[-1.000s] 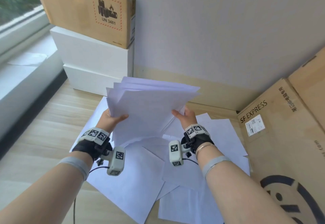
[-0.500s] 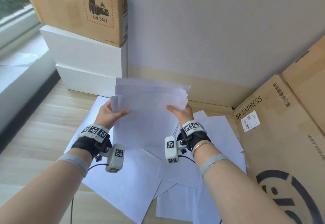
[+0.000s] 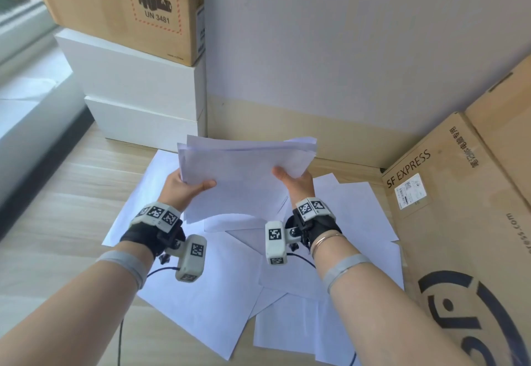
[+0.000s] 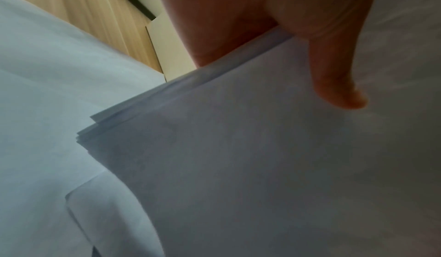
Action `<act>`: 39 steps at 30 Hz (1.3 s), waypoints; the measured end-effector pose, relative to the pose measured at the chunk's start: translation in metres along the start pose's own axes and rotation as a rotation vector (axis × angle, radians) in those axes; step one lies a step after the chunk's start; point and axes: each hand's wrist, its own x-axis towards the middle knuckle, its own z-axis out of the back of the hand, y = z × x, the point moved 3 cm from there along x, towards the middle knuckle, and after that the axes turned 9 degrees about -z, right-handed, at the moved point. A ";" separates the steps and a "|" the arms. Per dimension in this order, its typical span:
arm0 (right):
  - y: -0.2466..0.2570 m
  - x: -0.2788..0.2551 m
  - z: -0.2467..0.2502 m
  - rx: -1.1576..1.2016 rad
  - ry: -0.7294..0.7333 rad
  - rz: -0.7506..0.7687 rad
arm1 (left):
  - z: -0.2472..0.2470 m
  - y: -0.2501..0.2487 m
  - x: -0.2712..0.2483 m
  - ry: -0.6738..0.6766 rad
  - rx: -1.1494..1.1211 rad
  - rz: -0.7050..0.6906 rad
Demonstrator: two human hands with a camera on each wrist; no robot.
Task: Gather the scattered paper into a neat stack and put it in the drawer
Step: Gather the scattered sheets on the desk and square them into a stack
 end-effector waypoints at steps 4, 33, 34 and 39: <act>0.001 0.004 0.005 0.016 -0.027 0.049 | 0.006 -0.005 0.007 -0.013 -0.001 -0.012; 0.012 0.025 -0.003 0.210 0.141 0.071 | -0.002 0.005 0.020 -0.141 0.000 -0.003; 0.011 0.025 -0.002 0.144 0.136 0.092 | -0.003 0.003 0.021 -0.136 -0.011 0.000; -0.001 0.025 0.011 -0.054 -0.021 0.075 | -0.008 0.003 0.022 -0.085 -0.193 -0.008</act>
